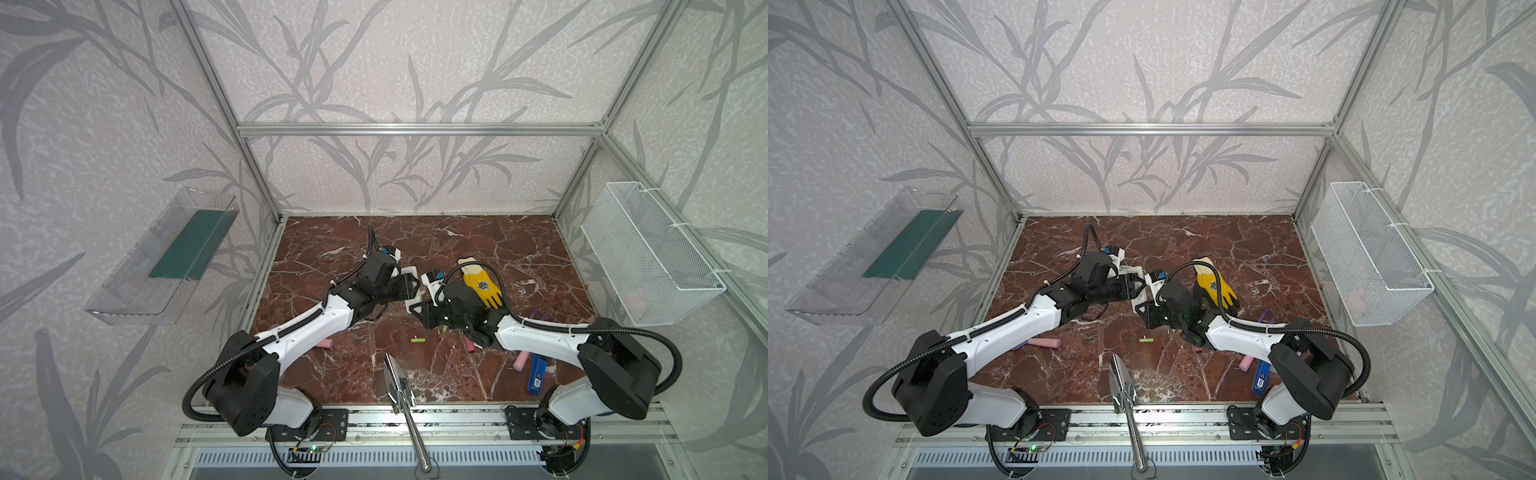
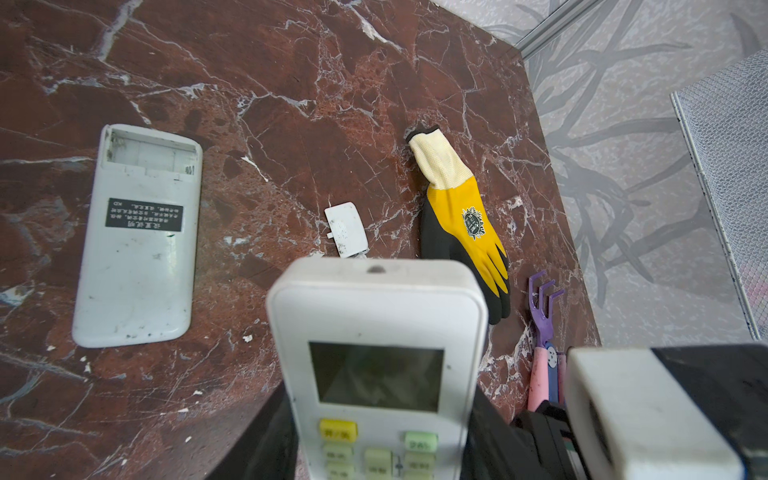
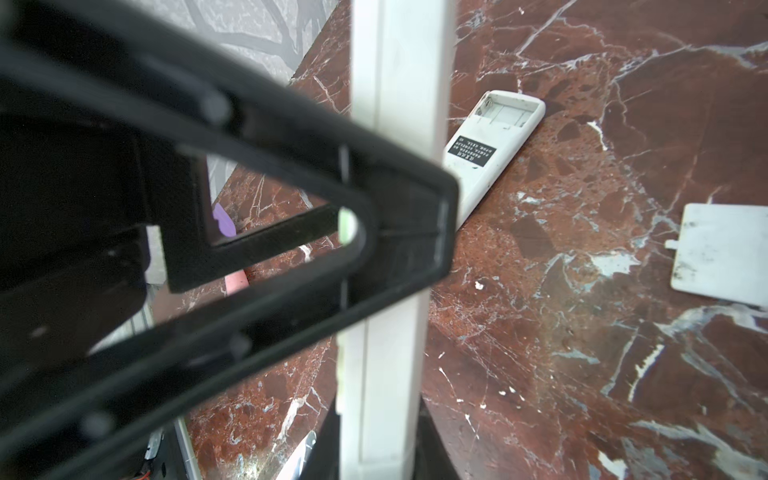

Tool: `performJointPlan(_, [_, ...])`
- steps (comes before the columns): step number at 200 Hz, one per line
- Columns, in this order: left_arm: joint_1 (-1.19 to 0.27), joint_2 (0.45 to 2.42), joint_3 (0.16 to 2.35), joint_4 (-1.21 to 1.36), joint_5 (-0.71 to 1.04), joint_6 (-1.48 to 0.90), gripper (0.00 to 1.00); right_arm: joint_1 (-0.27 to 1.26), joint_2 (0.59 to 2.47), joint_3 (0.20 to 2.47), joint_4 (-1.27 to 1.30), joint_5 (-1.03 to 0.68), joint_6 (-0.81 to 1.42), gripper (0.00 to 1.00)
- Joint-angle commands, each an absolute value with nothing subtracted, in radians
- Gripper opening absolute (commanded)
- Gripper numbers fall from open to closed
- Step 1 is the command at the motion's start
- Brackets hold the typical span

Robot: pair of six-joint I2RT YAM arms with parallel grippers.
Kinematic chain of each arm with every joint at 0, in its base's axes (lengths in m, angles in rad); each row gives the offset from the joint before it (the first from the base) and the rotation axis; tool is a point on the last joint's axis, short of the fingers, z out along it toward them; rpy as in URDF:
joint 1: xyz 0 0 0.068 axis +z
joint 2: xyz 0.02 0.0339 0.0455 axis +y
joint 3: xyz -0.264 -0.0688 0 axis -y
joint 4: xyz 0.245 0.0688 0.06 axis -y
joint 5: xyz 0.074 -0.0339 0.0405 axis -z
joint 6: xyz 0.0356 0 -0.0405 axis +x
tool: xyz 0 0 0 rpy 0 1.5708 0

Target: Unload the batteries from the remote control

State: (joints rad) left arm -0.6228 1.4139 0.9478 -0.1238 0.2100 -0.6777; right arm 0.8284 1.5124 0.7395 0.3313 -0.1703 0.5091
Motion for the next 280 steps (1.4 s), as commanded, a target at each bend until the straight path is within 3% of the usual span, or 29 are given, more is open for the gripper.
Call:
performJointPlan(1, [-0.635, 1.406, 0.980, -0.177, 0.191, -0.677, 0.94, 0.836, 1.515, 0.758, 0.333, -0.131, 0.389, 0.00])
performJointPlan(7, [-0.635, 1.402, 0.986, -0.185, 0.185, -0.672, 0.99, 0.836, 1.511, 0.751, 0.322, -0.118, 0.361, 0.00])
performJointPlan(86, [-0.621, 1.279, 1.098, -0.464, -0.006, -0.623, 0.99, 0.894, 1.381, 0.654, 0.203, 0.276, 0.037, 0.00])
performJointPlan(157, [-0.626, 1.358, 1.152, -0.439, 0.144, -0.720, 0.99, 0.949, 1.345, 0.621, 0.264, 0.511, -0.123, 0.00])
performJointPlan(225, [-0.654, 1.444, 1.225, -0.417, 0.168, -0.769, 0.99, 0.969, 1.348, 0.614, 0.304, 0.564, -0.187, 0.00])
performJointPlan(250, [-0.660, 1.475, 1.235, -0.402, 0.186, -0.795, 0.92, 0.978, 1.358, 0.616, 0.317, 0.591, -0.200, 0.00])
performJointPlan(280, [-0.669, 1.507, 1.245, -0.380, 0.223, -0.822, 0.71, 0.986, 1.374, 0.613, 0.348, 0.637, -0.225, 0.00])
